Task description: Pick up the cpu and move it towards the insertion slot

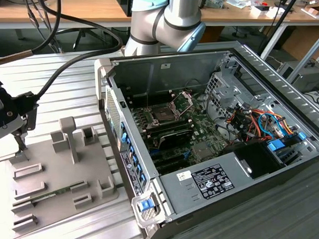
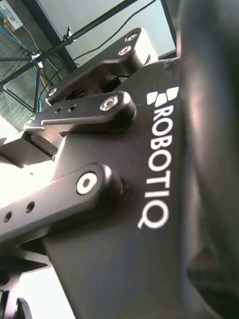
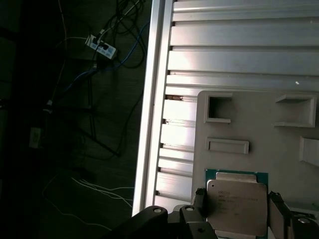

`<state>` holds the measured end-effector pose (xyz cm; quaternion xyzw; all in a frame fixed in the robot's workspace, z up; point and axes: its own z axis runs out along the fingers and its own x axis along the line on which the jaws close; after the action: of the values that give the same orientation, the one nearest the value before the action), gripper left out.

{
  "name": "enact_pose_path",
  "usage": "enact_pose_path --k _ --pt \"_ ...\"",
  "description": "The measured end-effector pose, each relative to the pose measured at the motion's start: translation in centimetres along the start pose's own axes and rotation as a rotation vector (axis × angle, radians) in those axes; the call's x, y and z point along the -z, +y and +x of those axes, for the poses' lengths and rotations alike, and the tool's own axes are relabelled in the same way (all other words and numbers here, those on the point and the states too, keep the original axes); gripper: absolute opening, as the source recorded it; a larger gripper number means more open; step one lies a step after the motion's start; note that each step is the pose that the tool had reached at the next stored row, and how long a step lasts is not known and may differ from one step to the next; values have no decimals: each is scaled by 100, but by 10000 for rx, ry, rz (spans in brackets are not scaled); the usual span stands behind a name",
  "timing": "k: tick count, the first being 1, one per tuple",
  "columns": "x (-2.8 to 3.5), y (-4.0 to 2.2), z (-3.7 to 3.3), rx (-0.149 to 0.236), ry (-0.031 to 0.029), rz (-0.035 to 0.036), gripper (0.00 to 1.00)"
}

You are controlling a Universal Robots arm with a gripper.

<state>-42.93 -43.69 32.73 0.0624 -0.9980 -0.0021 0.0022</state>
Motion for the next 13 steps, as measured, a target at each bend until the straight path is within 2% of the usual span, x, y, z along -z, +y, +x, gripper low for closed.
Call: enact_pose_path --k 13 --pt "35 0 0 0 0 0 55"
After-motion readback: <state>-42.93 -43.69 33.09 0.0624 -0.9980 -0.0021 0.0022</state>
